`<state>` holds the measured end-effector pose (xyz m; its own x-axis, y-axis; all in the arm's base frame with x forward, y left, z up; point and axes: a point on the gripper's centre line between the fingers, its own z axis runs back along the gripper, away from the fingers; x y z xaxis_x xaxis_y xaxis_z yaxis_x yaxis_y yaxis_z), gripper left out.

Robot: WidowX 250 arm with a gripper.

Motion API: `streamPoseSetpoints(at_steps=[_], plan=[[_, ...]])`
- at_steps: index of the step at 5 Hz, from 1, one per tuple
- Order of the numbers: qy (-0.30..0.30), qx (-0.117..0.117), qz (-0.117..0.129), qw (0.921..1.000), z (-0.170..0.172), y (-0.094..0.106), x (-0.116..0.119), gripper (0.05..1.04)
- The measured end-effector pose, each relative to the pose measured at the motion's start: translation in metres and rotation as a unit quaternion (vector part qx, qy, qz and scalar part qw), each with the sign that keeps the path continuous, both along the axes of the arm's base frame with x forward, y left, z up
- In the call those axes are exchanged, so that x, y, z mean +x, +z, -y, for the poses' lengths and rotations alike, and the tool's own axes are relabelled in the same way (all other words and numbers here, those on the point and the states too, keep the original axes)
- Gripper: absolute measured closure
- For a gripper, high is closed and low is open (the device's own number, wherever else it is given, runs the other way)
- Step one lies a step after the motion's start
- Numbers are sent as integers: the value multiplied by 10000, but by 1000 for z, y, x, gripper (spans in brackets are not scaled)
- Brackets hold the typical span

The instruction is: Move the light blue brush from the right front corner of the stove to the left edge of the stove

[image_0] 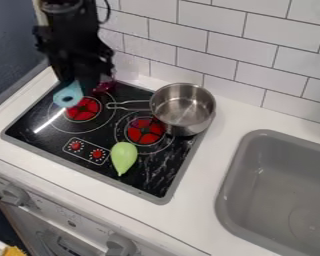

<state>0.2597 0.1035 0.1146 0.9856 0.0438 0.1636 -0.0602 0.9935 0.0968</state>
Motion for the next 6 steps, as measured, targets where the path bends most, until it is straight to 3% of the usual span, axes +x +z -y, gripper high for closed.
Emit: streamPoseSetpoints(at_steps=[1,3,4,6], plan=[[230,117,-112,9996,-50,-6,5,689],[502,487,-487,9964,-115,-51,6,689],[572,657,-684,9938,-131,-69,0,689],[276,364,-727,9963,-128,-96,2,689]])
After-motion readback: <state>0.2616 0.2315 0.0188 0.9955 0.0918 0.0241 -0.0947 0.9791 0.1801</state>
